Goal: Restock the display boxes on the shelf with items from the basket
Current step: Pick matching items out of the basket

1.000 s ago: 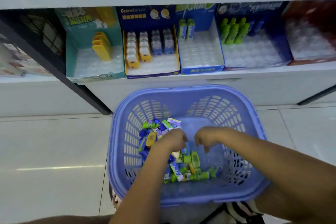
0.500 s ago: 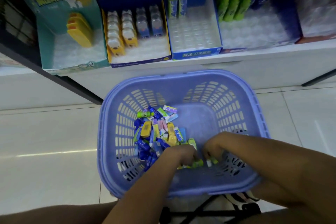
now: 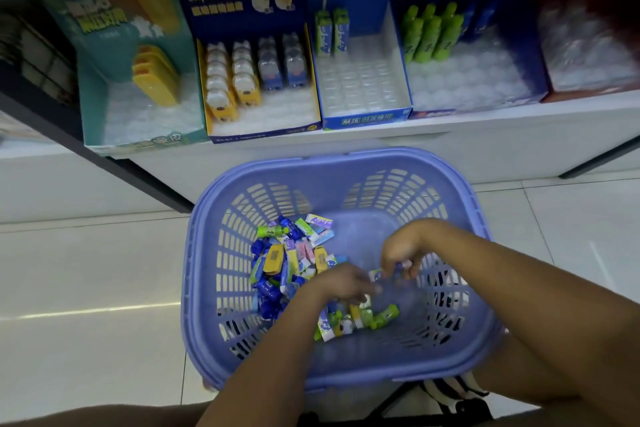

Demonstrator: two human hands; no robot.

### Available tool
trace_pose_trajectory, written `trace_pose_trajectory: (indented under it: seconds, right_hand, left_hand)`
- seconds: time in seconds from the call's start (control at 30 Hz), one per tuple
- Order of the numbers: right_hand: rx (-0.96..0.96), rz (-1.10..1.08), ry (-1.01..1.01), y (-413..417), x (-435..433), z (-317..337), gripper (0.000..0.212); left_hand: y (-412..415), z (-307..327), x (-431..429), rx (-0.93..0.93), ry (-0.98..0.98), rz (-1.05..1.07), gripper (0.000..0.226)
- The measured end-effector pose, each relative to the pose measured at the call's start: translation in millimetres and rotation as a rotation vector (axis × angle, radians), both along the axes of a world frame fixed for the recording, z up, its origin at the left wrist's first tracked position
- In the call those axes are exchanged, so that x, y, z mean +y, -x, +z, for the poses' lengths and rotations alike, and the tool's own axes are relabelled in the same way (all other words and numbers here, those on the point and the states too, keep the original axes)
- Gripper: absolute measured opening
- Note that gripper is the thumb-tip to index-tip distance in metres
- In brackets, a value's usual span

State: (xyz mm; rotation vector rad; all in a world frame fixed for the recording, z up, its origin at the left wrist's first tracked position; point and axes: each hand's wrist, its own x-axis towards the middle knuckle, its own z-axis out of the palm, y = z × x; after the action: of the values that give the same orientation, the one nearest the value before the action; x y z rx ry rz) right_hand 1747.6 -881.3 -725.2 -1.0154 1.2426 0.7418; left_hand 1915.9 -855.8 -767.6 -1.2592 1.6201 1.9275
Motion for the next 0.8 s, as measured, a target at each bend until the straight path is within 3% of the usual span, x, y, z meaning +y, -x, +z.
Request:
trace_pose_trajectory:
  seconds: [0.1,0.17,0.33,0.57,0.7,0.8]
  right_hand:
    - [-0.143,-0.276,0.088,7.5,-18.4,32.9,0.028]
    - [-0.25,-0.41,0.177,9.3,-27.4,54.4,0.031]
    - [-0.403,-0.564,0.443,7.5,-43.2,100.1,0.035]
    - [-0.437,-0.507,0.829,2.2,-51.1,160.1,0.031]
    - [-0.629,-0.711,0.808,2.3,-53.8,176.3,0.021]
    - [-0.798,-0.939,0.77,0.1,-58.7,179.8,0.011]
  left_hand:
    - [-1.3,22.1,-18.5,0.173,-0.072,0.526,0.018]
    - [-1.3,40.3,-34.2,0.255,-0.052,0.735,0.012]
    - [-1.9,91.3,-59.6,0.452,-0.062,0.883,0.011]
    - [-22.7,145.8,-77.9,0.637,-0.054,0.88,0.018]
    - [-26.5,165.7,-87.2,0.728,-0.083,1.037,0.019]
    - [-28.6,173.2,-89.4,0.882,-0.307,1.274,0.024]
